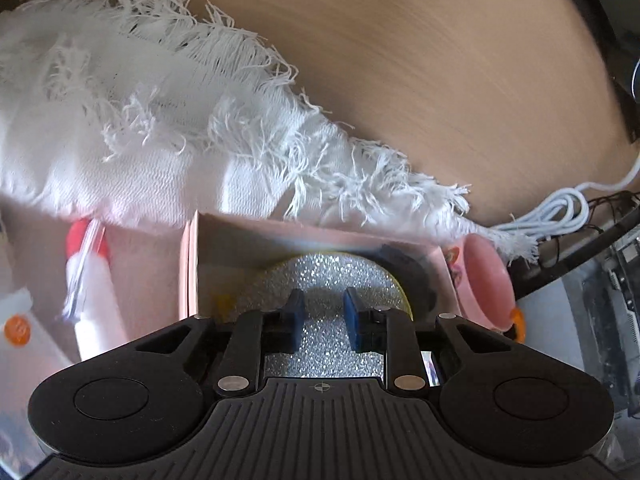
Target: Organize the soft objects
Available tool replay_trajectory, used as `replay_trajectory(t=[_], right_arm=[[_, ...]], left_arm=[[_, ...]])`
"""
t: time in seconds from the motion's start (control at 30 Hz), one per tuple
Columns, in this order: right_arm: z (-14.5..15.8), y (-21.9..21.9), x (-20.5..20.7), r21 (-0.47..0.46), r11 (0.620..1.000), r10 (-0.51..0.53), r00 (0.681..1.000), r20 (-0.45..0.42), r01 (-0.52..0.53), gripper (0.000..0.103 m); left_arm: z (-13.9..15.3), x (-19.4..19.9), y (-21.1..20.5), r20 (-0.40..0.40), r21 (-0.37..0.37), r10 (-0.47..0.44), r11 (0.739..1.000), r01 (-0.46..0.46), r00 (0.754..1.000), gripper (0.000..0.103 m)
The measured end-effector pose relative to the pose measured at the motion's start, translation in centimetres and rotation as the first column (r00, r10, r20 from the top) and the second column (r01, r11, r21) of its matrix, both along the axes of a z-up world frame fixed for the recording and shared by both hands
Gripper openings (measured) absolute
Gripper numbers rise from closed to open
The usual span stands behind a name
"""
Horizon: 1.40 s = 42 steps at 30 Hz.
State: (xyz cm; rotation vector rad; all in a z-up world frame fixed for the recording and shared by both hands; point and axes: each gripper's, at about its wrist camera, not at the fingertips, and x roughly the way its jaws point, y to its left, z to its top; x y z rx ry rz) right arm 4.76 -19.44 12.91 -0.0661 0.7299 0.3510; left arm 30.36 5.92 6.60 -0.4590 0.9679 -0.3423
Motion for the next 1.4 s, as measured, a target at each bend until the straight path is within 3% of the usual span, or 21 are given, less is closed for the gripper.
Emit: replay_trajectory(t=[0.2, 0.4, 0.5, 0.53, 0.67, 0.87, 0.97, 1.07, 1.2, 1.3, 1.4], right_arm=[[-1.6, 2.4, 7.0, 0.061, 0.998, 0.035, 0.995, -0.096, -0.029, 0.010], [-6.9, 5.2, 11.8, 0.042, 0.998, 0.059, 0.949, -0.311, -0.048, 0.010], [-8.2, 6.0, 12.4, 0.009, 0.998, 0.061, 0.928, -0.366, -0.063, 0.012], [-8.1, 5.8, 12.2, 0.019, 0.998, 0.070, 0.928, -0.367, -0.067, 0.014], [-6.3, 4.8, 10.5, 0.001, 0.997, 0.071, 0.943, -0.325, -0.074, 0.056], [-2.0, 5.4, 7.3, -0.098, 0.984, 0.125, 0.968, -0.216, -0.149, 0.057], [-0.6, 8.3, 7.0, -0.126, 0.970, 0.186, 0.967, -0.174, -0.209, 0.057], [-0.1, 12.5, 8.2, -0.111, 0.960, 0.236, 0.956, -0.173, -0.257, 0.057], [-1.4, 19.4, 11.2, -0.111, 0.932, 0.316, 0.924, -0.217, -0.345, 0.057], [-3.7, 23.9, 15.4, -0.106, 0.954, 0.242, 0.927, -0.287, -0.281, 0.057], [-6.8, 27.1, 19.0, -0.173, 0.960, 0.157, 0.932, -0.326, -0.222, 0.056]], left_arm=[[2.5, -4.1, 2.8, 0.095, -0.062, 0.035, 0.998, -0.029, 0.995, 0.025], [4.1, -11.8, 6.3, 0.182, 0.034, 0.126, 0.990, -0.134, 0.975, 0.025], [3.3, -15.4, 7.6, 0.185, 0.097, 0.174, 0.976, -0.194, 0.967, 0.025], [2.8, -16.4, 8.1, 0.169, 0.098, 0.188, 0.974, -0.206, 0.968, 0.025], [0.4, -20.2, 9.8, 0.078, 0.105, 0.197, 0.973, -0.205, 0.977, 0.025], [-2.1, -24.5, 11.8, 0.009, 0.104, 0.206, 0.973, -0.206, 0.979, 0.025], [-2.3, -25.9, 13.0, 0.015, 0.086, 0.220, 0.972, -0.221, 0.975, 0.025], [-1.7, -27.2, 13.9, 0.054, 0.113, 0.217, 0.969, -0.222, 0.975, 0.025], [-1.1, -28.4, 15.4, 0.082, 0.120, 0.213, 0.968, -0.222, 0.974, 0.025], [-1.3, -29.5, 17.0, 0.077, 0.076, 0.246, 0.965, -0.252, 0.966, 0.025], [-2.0, -30.6, 18.3, 0.060, 0.028, 0.278, 0.960, -0.280, 0.959, 0.025]])
